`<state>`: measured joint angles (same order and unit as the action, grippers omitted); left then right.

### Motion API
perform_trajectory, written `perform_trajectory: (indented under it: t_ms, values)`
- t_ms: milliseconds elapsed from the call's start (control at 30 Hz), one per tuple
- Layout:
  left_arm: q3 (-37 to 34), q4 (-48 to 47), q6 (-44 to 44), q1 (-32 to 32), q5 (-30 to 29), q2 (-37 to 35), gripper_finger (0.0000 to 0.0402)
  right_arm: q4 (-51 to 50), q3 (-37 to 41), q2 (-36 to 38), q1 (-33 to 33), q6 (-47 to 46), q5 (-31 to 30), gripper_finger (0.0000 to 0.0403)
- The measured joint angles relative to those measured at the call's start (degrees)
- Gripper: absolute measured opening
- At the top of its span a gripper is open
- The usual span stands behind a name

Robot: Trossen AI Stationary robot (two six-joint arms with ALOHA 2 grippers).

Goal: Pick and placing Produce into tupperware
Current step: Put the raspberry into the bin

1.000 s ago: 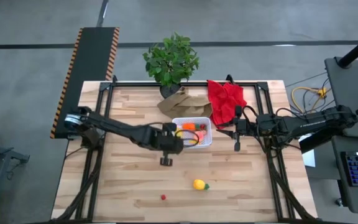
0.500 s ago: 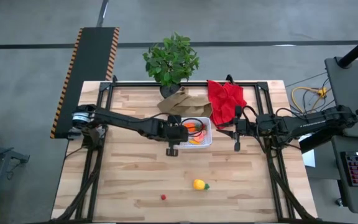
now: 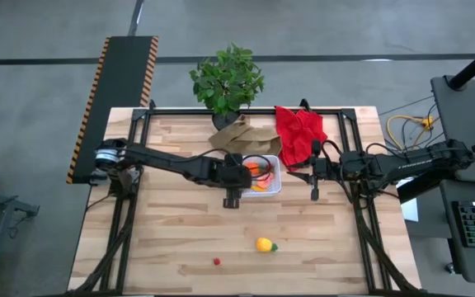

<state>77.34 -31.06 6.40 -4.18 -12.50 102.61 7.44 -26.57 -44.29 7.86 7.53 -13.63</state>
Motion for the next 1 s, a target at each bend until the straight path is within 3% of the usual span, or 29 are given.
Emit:
perform_trajectory:
  t_ms: [167, 300, 467, 667, 1000]
  values:
    - [2.41, -5.52, -0.07, -4.17, 6.22, -1.24, 0.0235, -0.59, -0.02, 0.01, 0.00, 0.01, 0.01, 0.0070]
    - [6.03, -10.24, 0.00, -10.16, 4.91, -1.36, 0.0237, -0.92, 0.00, 0.00, 0.00, 0.02, 0.00, 0.0070]
    - [9.57, -13.22, -0.05, -14.96, -3.58, -1.65, 0.0237, -0.95, 0.00, 0.02, 0.00, -0.30, 0.02, 0.0070]
    - [12.22, -15.01, -7.06, -19.14, -1.07, -1.79, 0.0237, -0.96, 0.00, 0.00, 0.00, -1.33, 0.00, 0.0070]
    - [9.84, -15.75, -16.77, -26.74, 1.78, -0.83, 0.0237, -0.96, -0.02, 0.02, 0.00, -1.20, 0.00, 0.0070]
